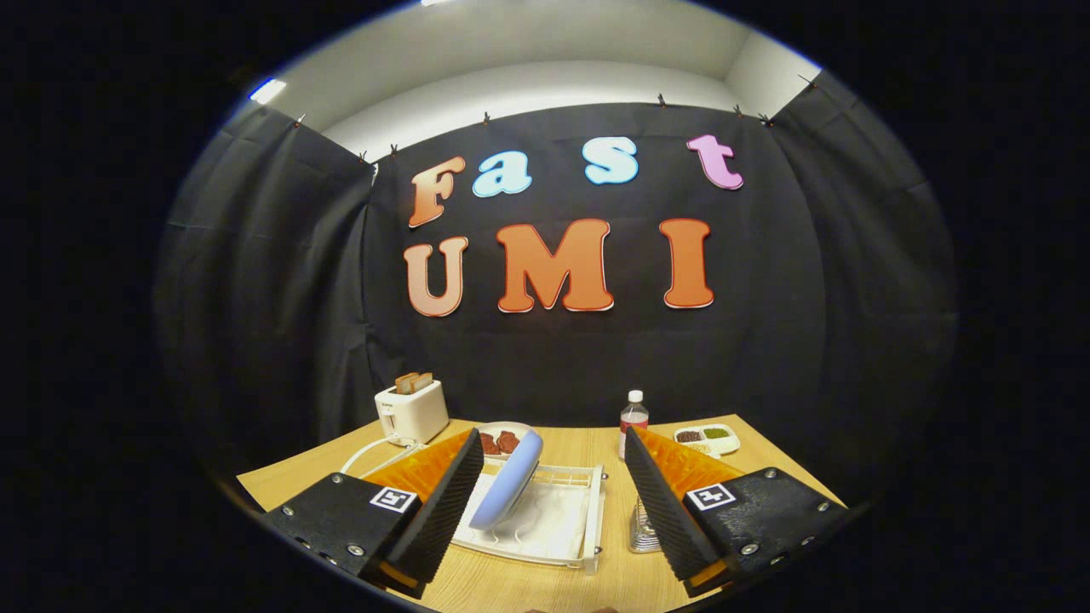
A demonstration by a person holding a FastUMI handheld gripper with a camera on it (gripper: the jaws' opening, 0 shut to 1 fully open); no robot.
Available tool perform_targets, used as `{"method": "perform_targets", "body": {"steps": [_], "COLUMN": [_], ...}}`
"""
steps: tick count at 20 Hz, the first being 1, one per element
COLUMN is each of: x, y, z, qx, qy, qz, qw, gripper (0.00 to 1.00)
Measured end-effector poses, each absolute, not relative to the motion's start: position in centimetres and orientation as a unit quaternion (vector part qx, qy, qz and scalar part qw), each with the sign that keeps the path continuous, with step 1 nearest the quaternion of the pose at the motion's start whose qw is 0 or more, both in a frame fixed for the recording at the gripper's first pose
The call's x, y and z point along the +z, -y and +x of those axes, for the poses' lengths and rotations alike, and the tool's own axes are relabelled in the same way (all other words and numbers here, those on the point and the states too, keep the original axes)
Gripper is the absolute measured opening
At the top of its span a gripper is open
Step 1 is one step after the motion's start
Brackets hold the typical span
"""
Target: Take the plate from the dish rack, then take the spoon from the basket and place it into the plate.
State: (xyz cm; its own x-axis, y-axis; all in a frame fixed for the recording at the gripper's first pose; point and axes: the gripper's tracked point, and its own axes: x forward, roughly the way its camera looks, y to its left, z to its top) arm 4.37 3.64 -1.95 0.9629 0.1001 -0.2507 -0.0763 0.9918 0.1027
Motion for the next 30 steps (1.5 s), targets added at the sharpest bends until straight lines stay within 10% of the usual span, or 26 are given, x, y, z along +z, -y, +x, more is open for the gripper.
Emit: {"method": "perform_targets", "body": {"steps": [21, 25, 30], "x": [-14.3, -17.7, -20.6], "y": [-9.8, -8.9, -9.1], "z": [12.7, 14.5, 14.7], "qx": [0.068, 0.028, 0.016], "qy": [-0.501, -0.539, -0.576], "qz": [0.033, 0.026, 0.016], "qw": [0.862, 0.841, 0.817], "gripper": [0.86, 0.75, 0.38]}}
